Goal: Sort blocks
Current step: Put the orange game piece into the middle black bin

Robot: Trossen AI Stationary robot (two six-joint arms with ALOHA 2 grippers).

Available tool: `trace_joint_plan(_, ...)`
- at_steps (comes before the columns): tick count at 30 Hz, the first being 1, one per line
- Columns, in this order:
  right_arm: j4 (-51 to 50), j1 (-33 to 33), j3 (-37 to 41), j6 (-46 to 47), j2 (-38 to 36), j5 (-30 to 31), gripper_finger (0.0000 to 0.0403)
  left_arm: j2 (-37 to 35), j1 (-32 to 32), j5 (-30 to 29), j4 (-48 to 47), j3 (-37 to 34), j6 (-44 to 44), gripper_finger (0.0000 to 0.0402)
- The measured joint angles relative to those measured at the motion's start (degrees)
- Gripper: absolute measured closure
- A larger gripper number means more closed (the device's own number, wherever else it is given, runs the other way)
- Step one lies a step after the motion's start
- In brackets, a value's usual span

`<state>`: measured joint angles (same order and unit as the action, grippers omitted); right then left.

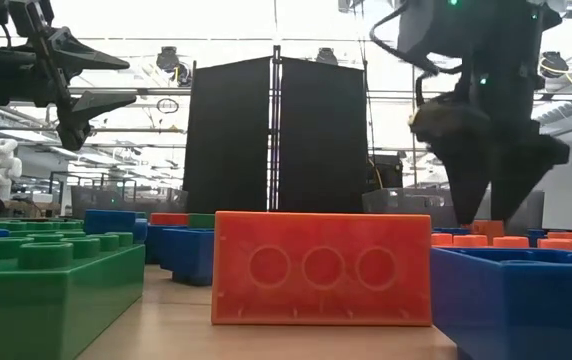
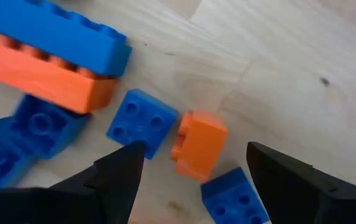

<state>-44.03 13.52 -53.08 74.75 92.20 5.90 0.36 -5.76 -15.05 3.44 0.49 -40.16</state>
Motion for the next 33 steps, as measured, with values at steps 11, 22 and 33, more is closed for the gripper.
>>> trace_joint_plan(11,0.7,-0.1,-0.3,0.5,2.1,-1.4,0.0345,0.0,0.0,0.0,0.0,0.0,0.0,0.0186)
trace_joint_plan(22,-5.6,-2.2,-2.5,-2.8,0.7,-1.6,0.0402,0.1,0.0,-0.1,-0.1,0.0,0.3,0.0186)
trace_joint_plan(33,-12.2,-2.0,-5.6,-17.4,-4.4,-4.3,0.0392,0.4,0.0,-0.1,-0.4,0.0,0.1,0.0186)
